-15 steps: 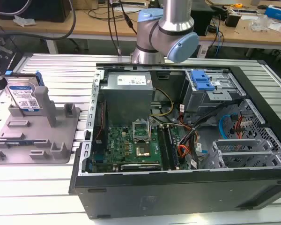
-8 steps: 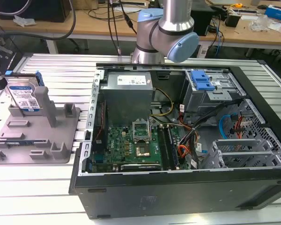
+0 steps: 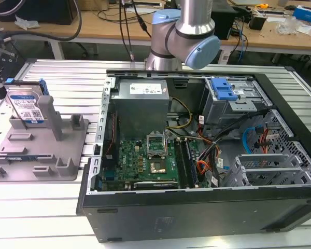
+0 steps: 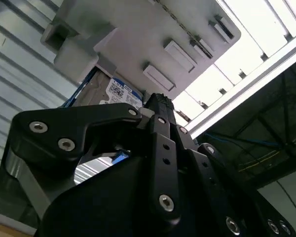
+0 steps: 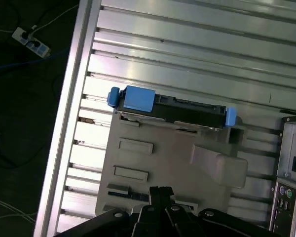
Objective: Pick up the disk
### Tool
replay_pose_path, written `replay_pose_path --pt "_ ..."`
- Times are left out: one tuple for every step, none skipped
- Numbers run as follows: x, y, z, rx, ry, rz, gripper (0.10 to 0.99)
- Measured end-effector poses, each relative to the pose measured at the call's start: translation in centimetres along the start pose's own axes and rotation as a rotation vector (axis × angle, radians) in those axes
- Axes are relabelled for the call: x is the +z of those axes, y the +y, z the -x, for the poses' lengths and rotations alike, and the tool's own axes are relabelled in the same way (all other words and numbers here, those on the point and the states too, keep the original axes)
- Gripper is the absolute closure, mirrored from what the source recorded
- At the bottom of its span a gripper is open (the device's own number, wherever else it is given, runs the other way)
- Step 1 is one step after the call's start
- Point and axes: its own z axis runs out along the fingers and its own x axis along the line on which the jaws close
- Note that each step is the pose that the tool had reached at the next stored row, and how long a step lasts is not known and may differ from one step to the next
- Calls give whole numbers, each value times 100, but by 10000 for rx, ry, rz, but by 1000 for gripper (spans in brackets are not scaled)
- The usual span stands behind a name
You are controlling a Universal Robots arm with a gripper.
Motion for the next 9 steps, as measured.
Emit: replay_pose_path --pt "0 0 0 -370 15 -1 980" --pt "0 0 0 -566 22 0 980" --pt "1 0 0 -745 28 -1 980" --pt "1 0 0 -996 38 0 980" --pt "0 0 0 -1171 45 -1 980" --pt "0 0 0 -1460 56 -1 980" --pt "1 0 0 -1682 64 -1 980" --pt "1 0 0 -1879 72 -1 973" --pt "1 0 0 -2124 82 -1 914"
